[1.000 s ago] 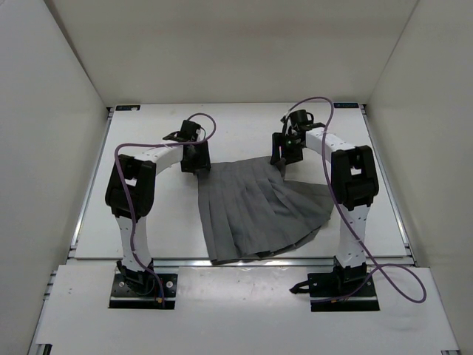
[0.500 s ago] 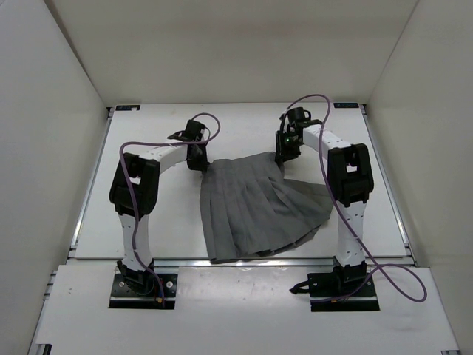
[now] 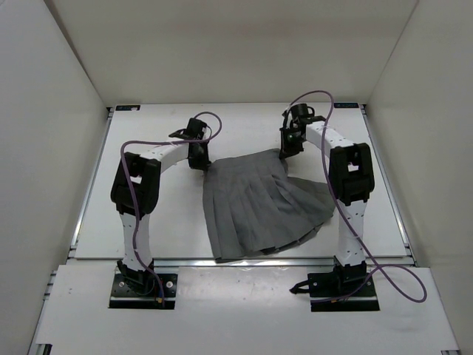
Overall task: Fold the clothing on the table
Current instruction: Fold the skirt
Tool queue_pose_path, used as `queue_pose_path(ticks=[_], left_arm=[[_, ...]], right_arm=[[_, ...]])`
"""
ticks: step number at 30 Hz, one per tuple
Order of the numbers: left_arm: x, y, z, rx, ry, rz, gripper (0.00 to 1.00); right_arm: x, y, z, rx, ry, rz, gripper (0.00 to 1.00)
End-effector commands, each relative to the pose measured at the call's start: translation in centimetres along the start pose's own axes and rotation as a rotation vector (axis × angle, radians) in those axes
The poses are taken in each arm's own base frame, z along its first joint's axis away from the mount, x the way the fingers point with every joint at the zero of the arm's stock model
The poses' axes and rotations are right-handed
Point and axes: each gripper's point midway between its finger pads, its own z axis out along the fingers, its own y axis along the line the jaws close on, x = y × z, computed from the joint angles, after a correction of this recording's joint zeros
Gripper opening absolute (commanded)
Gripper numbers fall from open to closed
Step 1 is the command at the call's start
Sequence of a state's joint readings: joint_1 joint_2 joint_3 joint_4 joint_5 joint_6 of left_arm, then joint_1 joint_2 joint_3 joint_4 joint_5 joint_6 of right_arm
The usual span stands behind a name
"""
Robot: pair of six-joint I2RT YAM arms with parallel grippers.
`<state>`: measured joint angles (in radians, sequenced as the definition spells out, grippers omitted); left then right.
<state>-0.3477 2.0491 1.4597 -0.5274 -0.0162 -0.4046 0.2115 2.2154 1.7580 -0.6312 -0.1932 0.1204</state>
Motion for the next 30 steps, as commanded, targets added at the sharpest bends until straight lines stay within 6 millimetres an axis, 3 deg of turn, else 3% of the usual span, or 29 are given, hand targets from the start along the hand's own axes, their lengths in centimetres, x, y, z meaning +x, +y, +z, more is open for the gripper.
queue_pose_path(ticks=[1, 2, 3, 4, 7, 9, 10, 11, 12, 13, 14, 15, 16, 17, 18, 19, 20, 21, 22, 23, 24, 25, 28, 30], left_arm=[[-4.8, -0.6, -3.8, 0.068, -0.112, -0.033, 0.0], [-5.6, -0.2, -3.8, 0.085, -0.113, -0.046, 0.0], [-8.3, 0.0, -4.6, 0.103, -0.167, -0.063, 0.0], [-8.7, -0.5, -4.2, 0.127, -0.161, -0.058, 0.0], [-17.6, -2.4, -9.2, 0.182, -0.325, -0.018, 0.0], [-21.5, -3.9, -13.3, 0.198, -0.433, -0.005, 0.0], [-22.6, -4.3, -15.4, 0.199, -0.478, 0.004, 0.0], [-24.5, -5.3, -20.1, 0.212, -0.589, 0.016, 0.0], [-24.6, -6.2, -22.0, 0.22, -0.626, 0.033, 0.0], [-24.5, -6.5, -25.2, 0.226, -0.687, 0.052, 0.0], [-24.1, -6.6, -29.0, 0.209, -0.759, 0.051, 0.0], [-22.6, -7.1, -27.8, 0.197, -0.748, 0.075, 0.0], [-20.8, -6.4, -28.5, 0.18, -0.776, 0.077, 0.0], [-20.5, -6.9, -33.1, 0.225, -0.896, 0.071, 0.0], [-17.2, -6.6, -29.3, 0.215, -0.82, 0.099, 0.0], [-14.6, -5.7, -28.9, 0.207, -0.824, 0.092, 0.0], [-13.5, -5.0, -30.7, 0.211, -0.869, 0.072, 0.0], [-10.4, -4.2, -27.6, 0.196, -0.786, 0.078, 0.0], [-7.5, -2.9, -26.6, 0.185, -0.745, 0.072, 0.0], [-5.6, -2.2, -27.1, 0.189, -0.726, 0.07, 0.0], [-2.9, -1.2, -25.1, 0.167, -0.664, 0.071, 0.0], [0.1, -0.1, -24.7, 0.154, -0.622, 0.069, 0.0], [6.1, 3.3, -24.0, 0.121, -0.532, 0.02, 0.0], [7.6, 4.5, -24.5, 0.14, -0.539, -0.015, 0.0]], right_arm=[[-5.4, -1.5, -5.2, -0.037, -0.168, -0.026, 0.0], [-6.5, -2.4, -5.7, -0.046, -0.196, -0.028, 0.0], [-7.8, -2.6, -6.3, -0.052, -0.224, -0.022, 0.0], [-7.9, -3.4, -6.2, -0.057, -0.212, 0.006, 0.0], [-13.5, -4.5, -11.2, -0.05, -0.376, 0.014, 0.0], [-17.3, -4.1, -17.8, -0.028, -0.545, -0.032, 0.0], [-18.5, -3.7, -22.0, -0.012, -0.63, -0.055, 0.0], [-19.3, -3.0, -26.5, 0.001, -0.717, -0.074, 0.0], [-19.5, -2.1, -30.3, 0.015, -0.789, -0.102, 0.0], [-19.5, -2.9, -32.4, 0.039, -0.831, -0.1, 0.0], [-19.0, -2.1, -36.1, 0.049, -0.899, -0.117, 0.0], [-18.0, -1.2, -38.2, 0.058, -0.939, -0.162, 0.0], [-17.6, -0.7, -38.9, 0.062, -0.967, -0.189, 0.0], [-15.9, -0.6, -38.6, 0.093, -0.97, -0.218, 0.0], [-13.0, -0.2, -36.5, 0.104, -0.919, -0.23, 0.0], [-10.4, -0.6, -34.8, 0.114, -0.884, -0.227, 0.0], [-9.1, -0.1, -33.3, 0.098, -0.857, -0.226, 0.0], [-5.6, -0.3, -31.0, 0.08, -0.799, -0.196, 0.0], [-3.9, -0.3, -29.9, 0.063, -0.771, -0.182, 0.0], [-0.2, 0.0, -27.8, 0.041, -0.715, -0.174, 0.0], [3.2, 0.3, -26.2, 0.024, -0.669, -0.143, 0.0], [6.7, 0.4, -23.8, 0.002, -0.588, -0.113, 0.0], [12.0, 2.7, -23.7, -0.073, -0.533, -0.076, 0.0], [13.1, 3.3, -23.4, -0.109, -0.519, -0.043, 0.0]])
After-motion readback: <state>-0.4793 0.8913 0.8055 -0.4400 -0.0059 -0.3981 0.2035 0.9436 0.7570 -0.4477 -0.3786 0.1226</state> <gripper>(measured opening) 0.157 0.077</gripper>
